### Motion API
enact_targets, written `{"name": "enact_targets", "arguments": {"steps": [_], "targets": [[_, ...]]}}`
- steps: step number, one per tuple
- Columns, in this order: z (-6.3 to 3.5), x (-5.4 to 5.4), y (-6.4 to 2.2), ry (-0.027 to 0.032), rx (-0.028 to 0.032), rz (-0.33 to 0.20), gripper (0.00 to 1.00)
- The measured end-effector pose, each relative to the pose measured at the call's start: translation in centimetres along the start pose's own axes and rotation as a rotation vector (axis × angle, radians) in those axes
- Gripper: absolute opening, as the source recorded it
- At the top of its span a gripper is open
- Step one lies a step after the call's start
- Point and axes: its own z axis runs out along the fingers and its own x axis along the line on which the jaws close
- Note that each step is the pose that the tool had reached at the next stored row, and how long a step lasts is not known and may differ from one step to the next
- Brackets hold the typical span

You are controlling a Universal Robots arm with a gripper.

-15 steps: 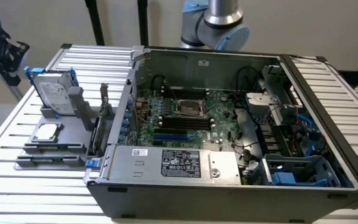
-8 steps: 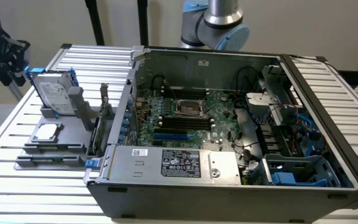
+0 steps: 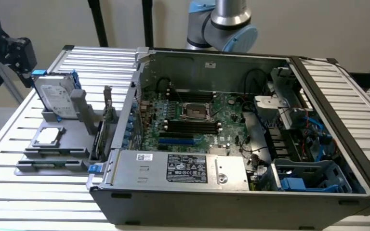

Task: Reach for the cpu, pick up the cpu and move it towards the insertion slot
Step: 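Pick up the cpu and move it towards the insertion slot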

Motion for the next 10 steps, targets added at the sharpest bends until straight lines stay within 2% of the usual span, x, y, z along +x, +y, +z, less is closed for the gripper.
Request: {"name": "enact_targets", "arguments": {"steps": [1,5,10], "targets": [[0.01,0.00,0.00,0.0004,-0.0001,0.000,0.65],[0.10,0.00,0.00,0.0021,-0.0002,0.000,0.65],[0.90,-0.08,-0.14,0.0023,-0.0008,0.000,0.65]]}}
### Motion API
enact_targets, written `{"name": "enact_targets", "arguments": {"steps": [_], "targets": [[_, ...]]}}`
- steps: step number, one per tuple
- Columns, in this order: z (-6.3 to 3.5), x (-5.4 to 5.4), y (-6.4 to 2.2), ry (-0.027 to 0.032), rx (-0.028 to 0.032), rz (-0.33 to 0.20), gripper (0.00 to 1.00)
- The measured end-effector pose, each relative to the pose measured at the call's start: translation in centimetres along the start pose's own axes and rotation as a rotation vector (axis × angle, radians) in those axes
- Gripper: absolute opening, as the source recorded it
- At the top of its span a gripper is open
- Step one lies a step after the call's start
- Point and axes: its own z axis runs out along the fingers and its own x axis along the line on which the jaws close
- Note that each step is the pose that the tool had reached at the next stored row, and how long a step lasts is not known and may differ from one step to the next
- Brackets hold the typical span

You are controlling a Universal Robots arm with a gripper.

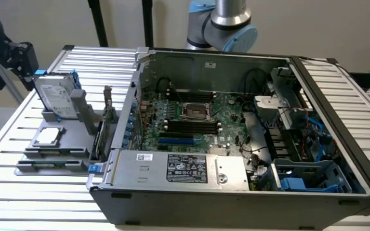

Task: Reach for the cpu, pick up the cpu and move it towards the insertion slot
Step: 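Pick up the cpu and move it towards the insertion slot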

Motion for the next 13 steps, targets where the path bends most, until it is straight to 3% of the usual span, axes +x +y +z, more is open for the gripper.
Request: {"name": "enact_targets", "arguments": {"steps": [13], "targets": [[2.32,-0.7,-0.83,-0.0001,-0.0001,0.000,0.65]]}}
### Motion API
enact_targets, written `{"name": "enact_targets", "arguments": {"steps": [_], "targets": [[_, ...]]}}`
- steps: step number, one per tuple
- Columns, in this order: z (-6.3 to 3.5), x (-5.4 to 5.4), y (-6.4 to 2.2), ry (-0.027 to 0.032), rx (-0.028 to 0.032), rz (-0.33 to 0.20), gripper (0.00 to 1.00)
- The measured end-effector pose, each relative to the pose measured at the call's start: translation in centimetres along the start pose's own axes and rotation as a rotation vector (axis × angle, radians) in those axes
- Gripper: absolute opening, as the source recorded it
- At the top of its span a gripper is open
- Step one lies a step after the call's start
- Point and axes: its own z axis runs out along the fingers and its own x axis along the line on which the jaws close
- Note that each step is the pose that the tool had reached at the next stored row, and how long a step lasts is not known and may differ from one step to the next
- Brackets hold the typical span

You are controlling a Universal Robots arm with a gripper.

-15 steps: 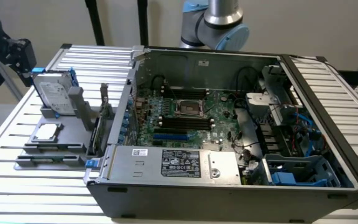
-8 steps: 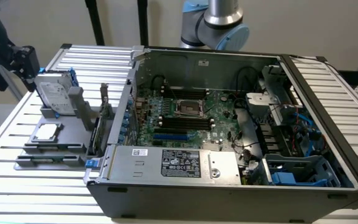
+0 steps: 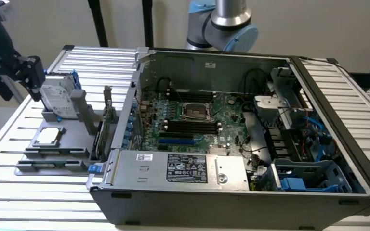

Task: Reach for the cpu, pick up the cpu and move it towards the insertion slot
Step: 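Pick up the cpu and move it towards the insertion slot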

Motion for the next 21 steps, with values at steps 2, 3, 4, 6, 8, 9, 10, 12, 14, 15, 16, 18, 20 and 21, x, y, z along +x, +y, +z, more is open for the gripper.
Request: {"name": "enact_targets", "arguments": {"steps": [2,3,4,6,8,9,10,12,14,15,16,18,20,21], "targets": [[0.36,0.0,-0.14,0.0001,0.0001,0.000,0.65],[0.54,-0.1,-0.21,0.0000,0.0000,0.000,0.65],[0.71,-0.1,-0.25,0.0000,0.0000,0.000,0.65],[1.07,-0.1,-0.28,0.0000,0.0000,0.000,0.65],[1.44,-0.1,-0.32,0.0001,0.0000,0.000,0.65],[1.63,-0.1,-0.33,0.0000,0.0000,0.000,0.65],[1.80,-0.1,-0.34,0.0001,0.0000,0.000,0.65],[2.16,-0.1,-0.36,0.0000,0.0000,0.000,0.65],[2.52,-0.1,-0.37,0.0002,0.0001,-0.001,0.65],[2.70,-0.2,-0.38,0.0002,0.0001,-0.001,0.65],[2.89,-0.2,-0.39,0.0001,0.0000,-0.002,0.65],[3.25,-0.2,-0.40,0.0001,0.0000,-0.004,0.65],[3.62,-0.2,-0.42,0.0003,0.0001,-0.006,0.65],[3.80,-0.2,-0.42,0.0003,0.0001,-0.008,0.65]]}}
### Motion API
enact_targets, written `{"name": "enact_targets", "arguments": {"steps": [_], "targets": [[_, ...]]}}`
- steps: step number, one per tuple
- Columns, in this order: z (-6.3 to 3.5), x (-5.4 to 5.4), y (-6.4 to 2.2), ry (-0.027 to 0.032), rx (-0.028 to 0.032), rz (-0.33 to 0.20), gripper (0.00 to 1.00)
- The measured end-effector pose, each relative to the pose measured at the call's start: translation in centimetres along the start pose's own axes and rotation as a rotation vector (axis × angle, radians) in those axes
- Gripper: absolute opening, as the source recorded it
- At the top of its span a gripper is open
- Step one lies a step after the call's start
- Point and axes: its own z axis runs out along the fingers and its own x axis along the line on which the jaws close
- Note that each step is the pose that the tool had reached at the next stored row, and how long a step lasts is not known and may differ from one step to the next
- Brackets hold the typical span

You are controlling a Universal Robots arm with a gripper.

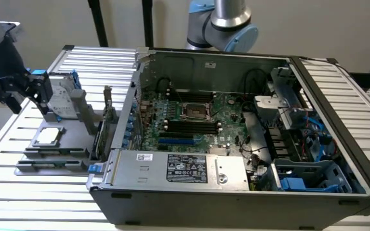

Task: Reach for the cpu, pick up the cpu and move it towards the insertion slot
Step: 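Pick up the cpu and move it towards the insertion slot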

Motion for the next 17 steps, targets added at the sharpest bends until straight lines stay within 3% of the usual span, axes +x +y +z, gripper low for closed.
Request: {"name": "enact_targets", "arguments": {"steps": [17], "targets": [[3.09,0.0,-0.16,0.0012,0.0004,-0.032,0.65]]}}
